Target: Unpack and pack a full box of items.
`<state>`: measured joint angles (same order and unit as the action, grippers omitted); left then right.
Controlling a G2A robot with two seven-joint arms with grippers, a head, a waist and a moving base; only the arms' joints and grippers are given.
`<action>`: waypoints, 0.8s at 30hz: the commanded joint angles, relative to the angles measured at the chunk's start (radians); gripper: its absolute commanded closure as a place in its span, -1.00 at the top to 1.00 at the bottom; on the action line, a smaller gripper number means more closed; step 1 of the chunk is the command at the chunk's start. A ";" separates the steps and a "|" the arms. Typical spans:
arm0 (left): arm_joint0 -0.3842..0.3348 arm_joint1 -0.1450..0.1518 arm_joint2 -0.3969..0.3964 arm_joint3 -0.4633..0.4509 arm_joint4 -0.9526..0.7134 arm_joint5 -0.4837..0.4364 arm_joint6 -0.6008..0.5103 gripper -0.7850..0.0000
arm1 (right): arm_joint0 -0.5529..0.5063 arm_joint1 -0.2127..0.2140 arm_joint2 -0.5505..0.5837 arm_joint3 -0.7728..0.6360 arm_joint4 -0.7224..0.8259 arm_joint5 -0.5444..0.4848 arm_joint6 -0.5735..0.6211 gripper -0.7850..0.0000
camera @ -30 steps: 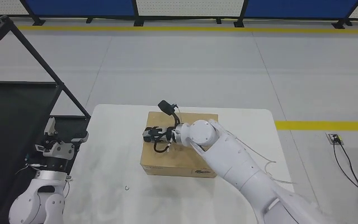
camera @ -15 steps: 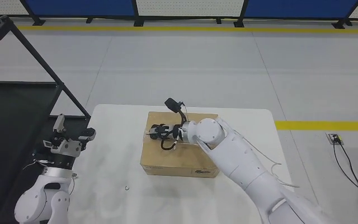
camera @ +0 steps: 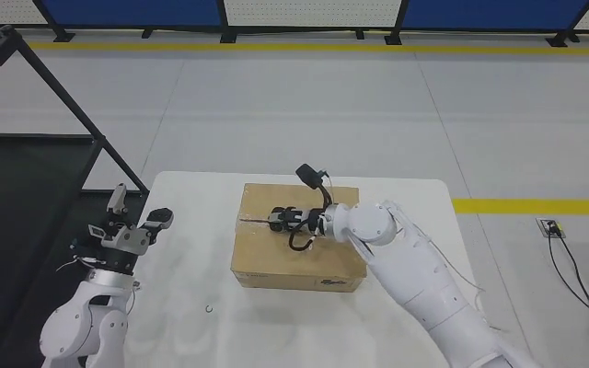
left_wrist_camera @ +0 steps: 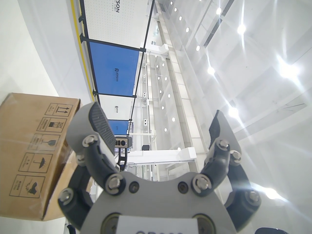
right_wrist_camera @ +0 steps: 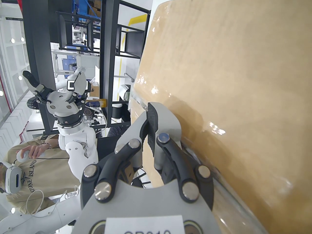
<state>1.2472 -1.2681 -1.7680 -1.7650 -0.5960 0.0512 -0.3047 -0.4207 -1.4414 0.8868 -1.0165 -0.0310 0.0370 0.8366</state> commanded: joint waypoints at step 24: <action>-0.022 0.006 0.050 -0.011 0.018 0.010 0.015 1.00 | -0.299 0.147 0.404 -0.326 -0.107 0.133 0.096 -1.00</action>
<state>1.2258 -1.2619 -1.7199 -1.7761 -0.5785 0.0614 -0.2913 -0.7097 -1.2984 1.2725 -1.3392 -0.1446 0.1700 0.9315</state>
